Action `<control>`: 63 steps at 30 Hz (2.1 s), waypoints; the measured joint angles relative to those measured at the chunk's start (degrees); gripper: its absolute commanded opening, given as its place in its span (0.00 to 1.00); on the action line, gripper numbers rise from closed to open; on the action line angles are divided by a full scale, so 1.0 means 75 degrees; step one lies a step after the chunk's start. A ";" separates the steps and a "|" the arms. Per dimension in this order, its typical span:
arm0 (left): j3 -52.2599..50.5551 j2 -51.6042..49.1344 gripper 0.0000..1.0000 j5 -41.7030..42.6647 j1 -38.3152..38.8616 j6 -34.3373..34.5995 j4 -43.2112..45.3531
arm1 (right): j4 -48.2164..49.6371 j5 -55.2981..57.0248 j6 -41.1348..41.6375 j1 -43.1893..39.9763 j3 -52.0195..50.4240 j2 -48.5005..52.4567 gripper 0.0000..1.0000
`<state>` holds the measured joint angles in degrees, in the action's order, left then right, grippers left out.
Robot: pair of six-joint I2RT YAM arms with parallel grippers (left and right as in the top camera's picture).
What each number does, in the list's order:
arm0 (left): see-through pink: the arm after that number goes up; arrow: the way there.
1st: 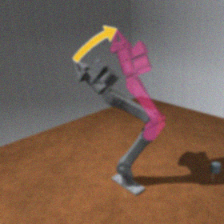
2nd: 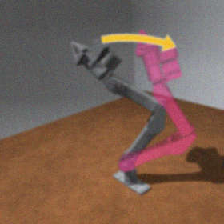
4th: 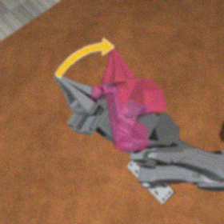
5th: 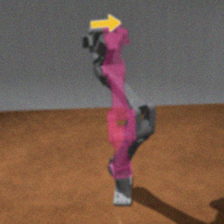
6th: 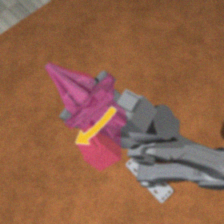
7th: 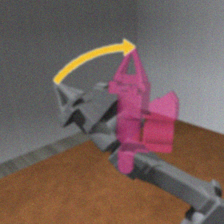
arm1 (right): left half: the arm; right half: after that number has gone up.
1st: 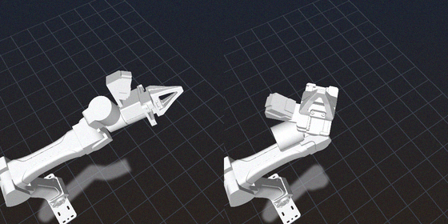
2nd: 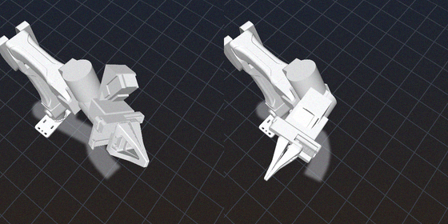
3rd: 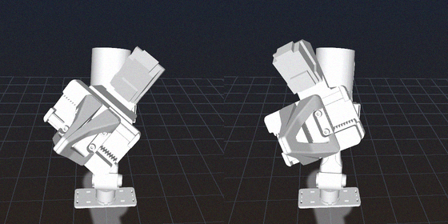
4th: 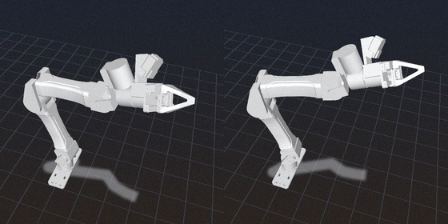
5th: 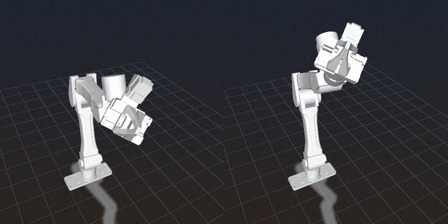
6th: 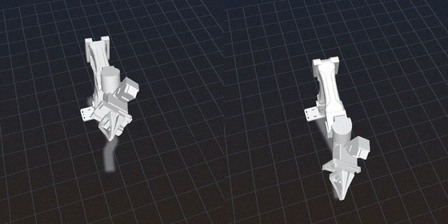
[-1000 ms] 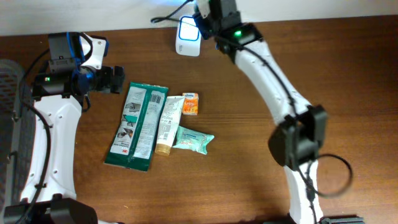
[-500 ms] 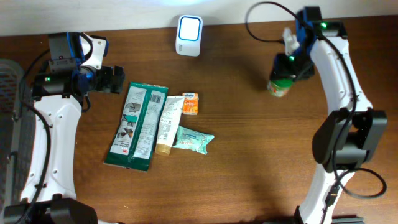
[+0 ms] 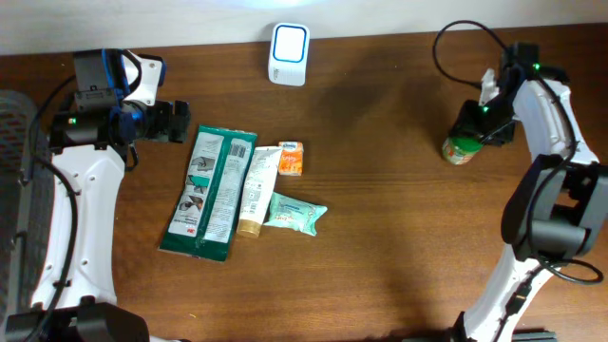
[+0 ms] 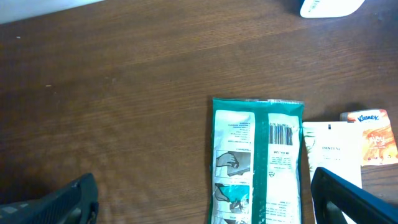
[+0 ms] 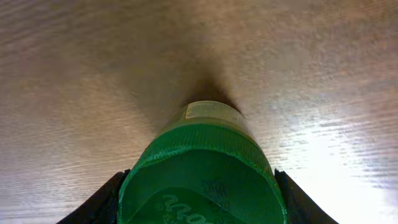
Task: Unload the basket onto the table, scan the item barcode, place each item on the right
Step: 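Carry the jar right and set it down at the table's right side, then grasp the orange Kleenex pack with right gripper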
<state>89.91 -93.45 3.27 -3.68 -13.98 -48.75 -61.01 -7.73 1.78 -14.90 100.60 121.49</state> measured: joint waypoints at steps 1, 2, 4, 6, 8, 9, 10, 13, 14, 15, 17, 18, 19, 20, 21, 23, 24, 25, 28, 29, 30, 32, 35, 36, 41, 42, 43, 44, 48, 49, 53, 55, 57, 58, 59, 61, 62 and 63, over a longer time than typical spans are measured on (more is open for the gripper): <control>0.0000 0.0000 0.99 0.0000 0.0000 -0.0003 0.0000 | 0.0038 -0.0073 0.0003 0.0044 -0.0003 0.0003 0.48; 0.0000 0.0000 0.99 0.0000 0.0000 0.0000 0.0000 | 0.0047 -0.0111 0.0003 0.0050 -0.0003 0.0006 0.51; 0.0000 0.0000 0.99 0.0000 0.0000 -0.0003 0.0000 | 0.0026 -0.0157 0.0009 0.0050 -0.0003 0.0009 0.65; 0.0000 0.0000 0.99 0.0000 0.0000 0.0000 0.0000 | -0.0035 -0.0242 0.0117 0.0050 -0.0015 0.0012 0.84; 0.0000 0.0000 0.99 0.0000 0.0000 0.0000 0.0003 | -0.0152 -0.0516 0.0105 0.0050 -0.0029 0.0012 0.99; 0.0000 0.0000 0.99 0.0000 0.0000 0.0000 0.0000 | -0.0233 -0.0586 0.0128 0.0050 -0.0029 0.0012 0.98; 0.0000 0.0000 0.99 0.0000 0.0000 0.0000 0.0003 | -0.0425 -0.0624 0.0102 0.0052 0.0012 0.0012 0.99; 0.0000 0.0000 0.99 0.0000 0.0000 0.0000 0.0003 | -0.0915 -0.0679 0.0111 0.0090 0.0437 0.0012 0.98; 0.0000 0.0000 0.99 0.0003 0.0000 0.0000 0.0000 | -0.1253 -0.0682 0.0114 0.0157 0.0857 0.0009 0.98; 0.0000 0.0000 0.99 0.0000 0.0000 0.0000 0.0006 | -0.1501 -0.0705 0.0114 0.0335 0.1416 -0.0041 0.98; 0.0000 0.0000 0.99 0.0000 0.0000 -0.0003 0.0006 | -0.2119 -0.0851 0.0134 0.0863 0.2250 -0.0154 0.98; 0.0000 0.0000 0.99 0.0000 0.0000 0.0000 0.0006 | -0.1970 -0.1081 0.0254 0.1358 0.2509 -0.0227 0.98; 0.0000 0.0000 0.99 0.0000 0.0000 0.0000 0.0000 | -0.1827 -0.1309 0.0472 0.1789 0.2556 -0.0268 0.98; 0.0000 0.0000 0.99 0.0000 0.0000 0.0000 0.0006 | -0.1498 -0.1445 0.0670 0.2087 0.2509 -0.0271 0.98; 0.0000 0.0000 0.99 0.0000 0.0000 0.0000 -0.0003 | -0.1119 -0.1585 0.0857 0.2361 0.2463 -0.0271 0.97; 0.0000 0.0000 0.99 0.0000 0.0000 0.0000 0.0003 | -0.0501 -0.1958 0.1297 0.3197 0.2340 -0.0245 0.84; 0.0000 0.0000 0.99 0.0003 0.0000 -0.0003 -0.0006 | -0.0163 -0.2055 0.1536 0.3576 0.2296 -0.0122 0.79; 0.0000 0.0000 0.99 0.0000 0.0000 -0.0003 0.0003 | 0.0003 -0.2087 0.1658 0.3803 0.2253 -0.0009 0.77; 0.0000 0.0000 0.99 0.0000 0.0000 0.0000 0.0000 | 0.0414 -0.2101 0.1926 0.4427 0.2154 0.0589 0.72; 0.0000 0.0000 0.99 0.0000 0.0000 -0.0003 0.0000 | 0.0458 -0.2104 0.1970 0.4584 0.2092 0.0714 0.72; 0.0000 0.0000 0.99 0.0000 0.0000 0.0000 0.0000 | 0.0458 -0.2104 0.1970 0.4622 0.2069 0.0740 0.72; 0.0000 0.0000 0.99 0.0000 0.0000 -0.0003 0.0000 | 0.0498 -0.2101 0.2002 0.4590 0.2069 0.0740 0.64; 0.0000 0.0000 0.99 0.0000 0.0000 -0.0003 0.0000 | 0.0968 -0.2098 0.2308 0.4680 0.1623 0.0740 0.45; 0.0000 0.0000 0.99 0.0000 0.0000 -0.0003 0.0000 | 0.1241 -0.2095 0.2477 0.4739 0.1431 0.0737 0.43; 0.0000 0.0000 0.99 0.0000 0.0000 0.0000 0.0000 | 0.2629 -0.2133 0.3608 0.5179 -0.0259 0.0740 0.35; 0.0000 0.0000 0.99 0.0000 0.0000 0.0000 -0.0003 | 0.2655 -0.2142 0.3678 0.5272 -0.0379 0.0740 0.34; 0.0000 0.0000 0.99 0.0000 0.0000 0.0000 -0.0003 | 0.2669 -0.2162 0.3742 0.5336 -0.0455 0.0740 0.34; 0.0000 0.0000 0.99 0.0000 0.0000 0.0000 0.0000 | 0.2713 -0.2165 0.3800 0.5403 -0.0510 0.0740 0.34; 0.0000 0.0000 0.99 0.0000 0.0000 0.0000 0.0000 | 0.2946 -0.2040 0.4194 0.5610 -0.0895 0.0740 0.30; 0.0000 0.0000 0.99 0.0000 0.0000 -0.0003 0.0000 | 0.3005 -0.2037 0.4275 0.5616 -0.1037 0.0740 0.30; 0.0000 0.0000 0.99 0.0000 0.0000 -0.0003 -0.0003 | 0.3488 -0.2063 0.4374 0.5610 -0.1303 0.0737 0.08; 0.0000 0.0000 0.99 0.0000 0.0000 -0.0003 -0.0003 | 0.3188 -0.2104 0.4115 0.5555 -0.1224 0.0726 0.04; 0.0000 0.0000 0.99 0.0000 0.0000 -0.0003 -0.0006 | 0.2244 -0.2279 0.3354 0.5380 -0.0935 0.0720 0.04; 0.0000 0.0000 0.99 0.0003 0.0000 0.0000 -0.0006 | 0.1489 -0.2436 0.2483 0.5158 -0.0609 0.0708 0.04; 0.0000 0.0000 0.99 0.0003 0.0000 -0.0003 -0.0012 | 0.0851 -0.2632 0.1521 0.4940 -0.0219 0.0702 0.04; 0.0000 0.0000 0.99 0.0003 0.0000 -0.0003 -0.0006 | -0.0254 -0.3069 -0.0781 0.4392 0.0595 0.0627 0.04; 0.0000 0.0000 0.99 0.0000 0.0000 0.0000 0.0000 | -0.0379 -0.3177 -0.1789 0.4153 0.0731 0.0586 0.04; 0.0000 0.0000 0.99 0.0000 0.0000 0.0000 0.0003 | -0.0399 -0.3220 -0.2524 0.3995 0.0758 0.0580 0.04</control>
<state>89.91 -93.45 3.27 -3.68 -13.98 -48.73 -64.01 -31.88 -17.15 15.07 106.28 125.84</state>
